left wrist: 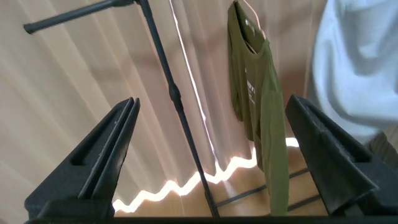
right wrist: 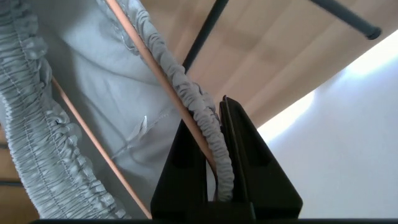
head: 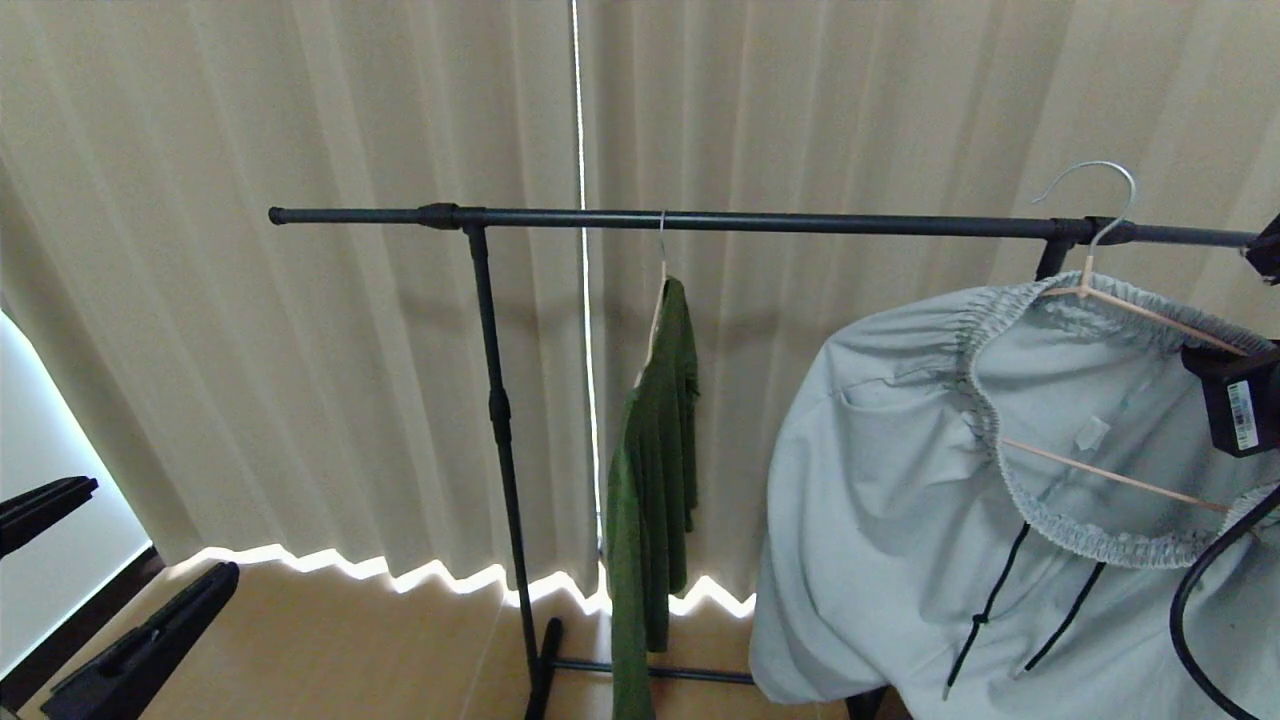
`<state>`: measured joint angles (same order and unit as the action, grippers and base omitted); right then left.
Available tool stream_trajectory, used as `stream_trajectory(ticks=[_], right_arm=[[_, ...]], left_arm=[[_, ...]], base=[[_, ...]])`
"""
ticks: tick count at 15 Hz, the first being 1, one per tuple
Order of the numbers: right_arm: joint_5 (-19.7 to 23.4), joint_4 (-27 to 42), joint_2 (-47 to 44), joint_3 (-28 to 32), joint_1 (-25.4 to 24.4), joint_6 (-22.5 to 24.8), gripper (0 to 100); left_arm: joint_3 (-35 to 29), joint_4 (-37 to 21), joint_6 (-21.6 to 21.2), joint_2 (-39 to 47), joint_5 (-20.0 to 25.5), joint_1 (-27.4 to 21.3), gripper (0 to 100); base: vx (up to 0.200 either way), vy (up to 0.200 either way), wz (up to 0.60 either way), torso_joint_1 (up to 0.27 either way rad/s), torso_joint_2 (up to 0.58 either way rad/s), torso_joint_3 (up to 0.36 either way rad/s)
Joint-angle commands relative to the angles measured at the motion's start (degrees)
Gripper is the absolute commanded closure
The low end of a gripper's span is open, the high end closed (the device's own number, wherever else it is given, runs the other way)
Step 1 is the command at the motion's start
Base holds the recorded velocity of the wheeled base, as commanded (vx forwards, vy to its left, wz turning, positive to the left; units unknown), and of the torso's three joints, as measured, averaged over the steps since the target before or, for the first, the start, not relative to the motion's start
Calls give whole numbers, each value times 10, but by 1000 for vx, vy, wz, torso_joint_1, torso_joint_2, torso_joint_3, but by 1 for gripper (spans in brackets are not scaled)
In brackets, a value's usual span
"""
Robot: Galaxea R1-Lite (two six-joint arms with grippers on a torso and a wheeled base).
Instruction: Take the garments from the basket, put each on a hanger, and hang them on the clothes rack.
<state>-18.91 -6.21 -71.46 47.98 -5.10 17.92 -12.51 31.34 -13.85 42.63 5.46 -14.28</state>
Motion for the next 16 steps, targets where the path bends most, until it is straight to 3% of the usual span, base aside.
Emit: stream_trajectory(ticks=[1,16], right_arm=[[0,-1,-4,2,0,0,100],[-1,-2,-20,-5,-1,-1,100]], left_arm=[[-1,0,0,4,0,0,0],[-1,-1,9,3,0,2,0]], base=[[0,0,0,0,0,0],[200,0,0,4,0,2]])
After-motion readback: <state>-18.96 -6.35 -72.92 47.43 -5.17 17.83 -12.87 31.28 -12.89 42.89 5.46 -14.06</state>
